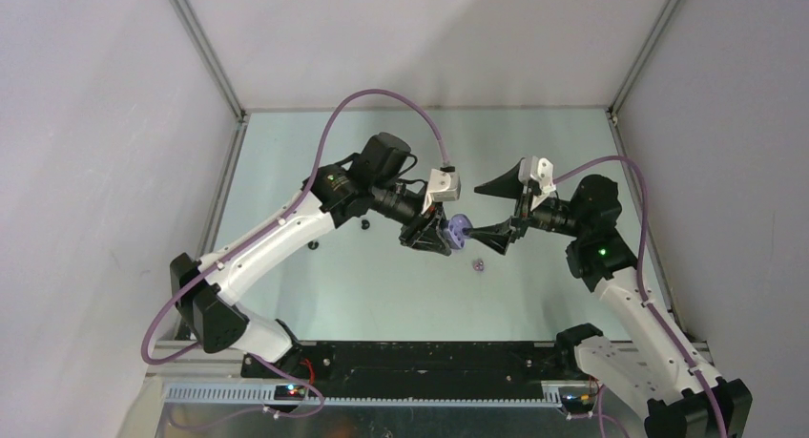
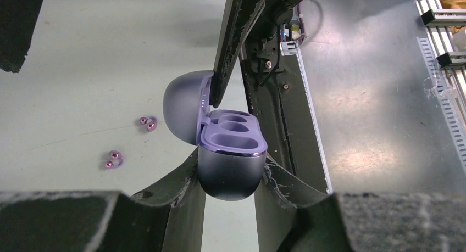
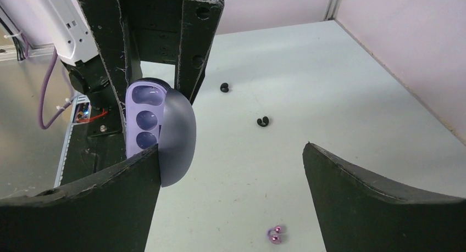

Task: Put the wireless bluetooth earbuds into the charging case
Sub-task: Open the charging case, then pick up the earbud from the center of the board.

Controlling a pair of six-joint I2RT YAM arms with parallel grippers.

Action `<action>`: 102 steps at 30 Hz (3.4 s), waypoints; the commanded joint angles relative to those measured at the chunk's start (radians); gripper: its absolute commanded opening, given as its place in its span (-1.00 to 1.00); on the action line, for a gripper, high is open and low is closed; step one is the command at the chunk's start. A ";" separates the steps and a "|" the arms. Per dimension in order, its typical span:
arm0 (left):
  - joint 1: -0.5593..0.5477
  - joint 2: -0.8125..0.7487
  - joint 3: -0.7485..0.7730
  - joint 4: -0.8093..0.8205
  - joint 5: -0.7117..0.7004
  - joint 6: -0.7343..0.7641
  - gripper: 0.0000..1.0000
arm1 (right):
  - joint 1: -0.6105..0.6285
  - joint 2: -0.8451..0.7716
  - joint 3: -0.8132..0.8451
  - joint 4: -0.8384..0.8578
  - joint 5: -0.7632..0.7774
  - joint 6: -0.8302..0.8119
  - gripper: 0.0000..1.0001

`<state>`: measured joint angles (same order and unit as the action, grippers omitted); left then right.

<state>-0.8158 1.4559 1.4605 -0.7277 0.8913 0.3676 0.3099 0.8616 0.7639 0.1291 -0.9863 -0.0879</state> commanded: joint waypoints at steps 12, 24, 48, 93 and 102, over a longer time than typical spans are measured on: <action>-0.005 -0.024 -0.003 0.025 0.004 0.002 -1.00 | -0.014 -0.019 0.057 0.051 -0.135 0.092 0.99; -0.003 -0.035 0.002 -0.002 -0.010 0.034 -1.00 | -0.110 -0.022 0.064 0.147 -0.131 0.274 0.99; 0.209 -0.191 -0.142 -0.046 -0.010 0.184 -1.00 | -0.034 0.429 0.170 -0.374 0.369 -0.146 0.81; 0.239 -0.310 -0.304 0.187 -0.013 0.045 -0.96 | 0.161 0.170 -0.426 -0.161 0.571 -1.012 0.08; 0.239 -0.327 -0.310 0.189 -0.029 0.046 -0.94 | 0.179 0.166 -0.539 -0.055 0.485 -1.225 0.08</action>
<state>-0.5800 1.1629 1.1538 -0.5682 0.8661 0.4187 0.4797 1.0328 0.2665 0.0166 -0.4381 -1.1835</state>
